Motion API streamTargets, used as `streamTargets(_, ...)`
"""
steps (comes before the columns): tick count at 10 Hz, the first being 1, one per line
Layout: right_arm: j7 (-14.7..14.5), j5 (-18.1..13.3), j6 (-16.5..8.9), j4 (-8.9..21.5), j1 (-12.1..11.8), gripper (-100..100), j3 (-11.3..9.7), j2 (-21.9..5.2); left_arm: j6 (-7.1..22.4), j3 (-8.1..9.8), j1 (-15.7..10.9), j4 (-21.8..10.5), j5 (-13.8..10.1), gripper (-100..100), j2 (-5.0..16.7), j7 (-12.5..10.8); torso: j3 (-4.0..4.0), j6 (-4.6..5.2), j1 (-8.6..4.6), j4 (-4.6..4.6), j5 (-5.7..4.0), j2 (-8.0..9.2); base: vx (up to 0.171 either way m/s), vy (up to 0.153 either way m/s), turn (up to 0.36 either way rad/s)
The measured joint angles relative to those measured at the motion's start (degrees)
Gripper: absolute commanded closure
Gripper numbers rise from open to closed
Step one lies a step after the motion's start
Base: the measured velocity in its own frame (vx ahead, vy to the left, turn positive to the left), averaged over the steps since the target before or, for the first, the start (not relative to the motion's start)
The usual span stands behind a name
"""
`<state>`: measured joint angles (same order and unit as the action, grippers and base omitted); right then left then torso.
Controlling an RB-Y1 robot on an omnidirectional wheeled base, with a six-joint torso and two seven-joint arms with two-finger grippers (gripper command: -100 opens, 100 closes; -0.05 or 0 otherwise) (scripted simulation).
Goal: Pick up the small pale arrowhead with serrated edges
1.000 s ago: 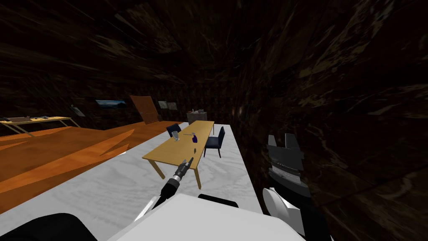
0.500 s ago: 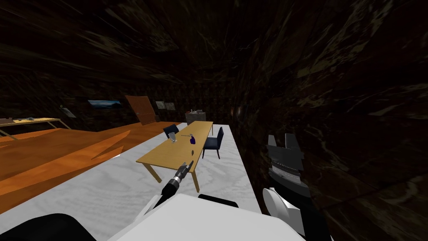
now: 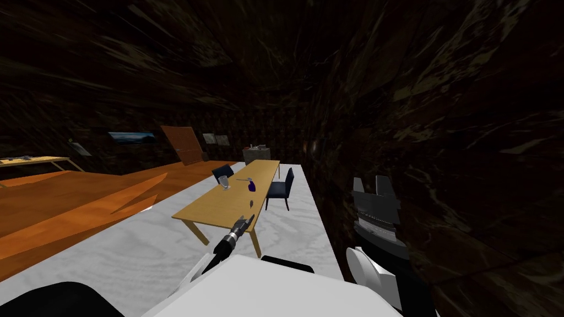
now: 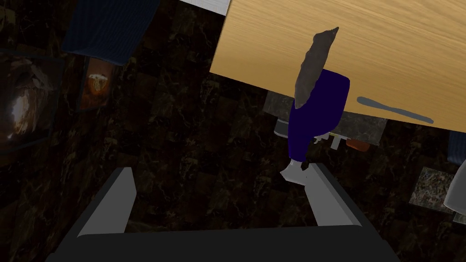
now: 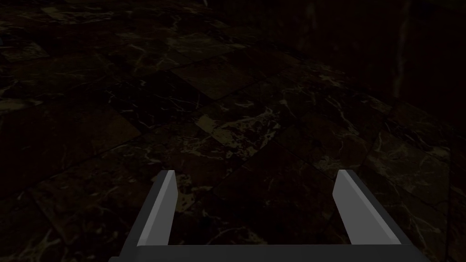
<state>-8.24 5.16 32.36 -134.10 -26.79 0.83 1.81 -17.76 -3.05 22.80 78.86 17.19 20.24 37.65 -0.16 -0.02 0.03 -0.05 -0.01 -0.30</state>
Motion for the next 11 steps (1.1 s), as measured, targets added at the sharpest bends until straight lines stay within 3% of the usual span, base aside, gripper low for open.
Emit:
streamTargets(5, 0.00, 0.00, 0.00, 0.00, 0.00, 0, 0.00, 0.00, 2.29, -1.23, -3.64, -5.95, 3.49, -100, 2.80, -0.68, 0.07, -0.01, 0.01, 0.02, 0.00, 0.13, 0.072, 0.006, -0.005)
streamTargets(11, 0.00, 0.00, 0.00, 0.00, 0.00, 0, 0.00, 0.00, 5.21, -3.07, -9.98, -15.97, 9.23, -100, 6.44, -2.25, -0.01, -0.01, 0.05, -0.01, 0.01, 0.00, 0.104, 0.012, -0.005)
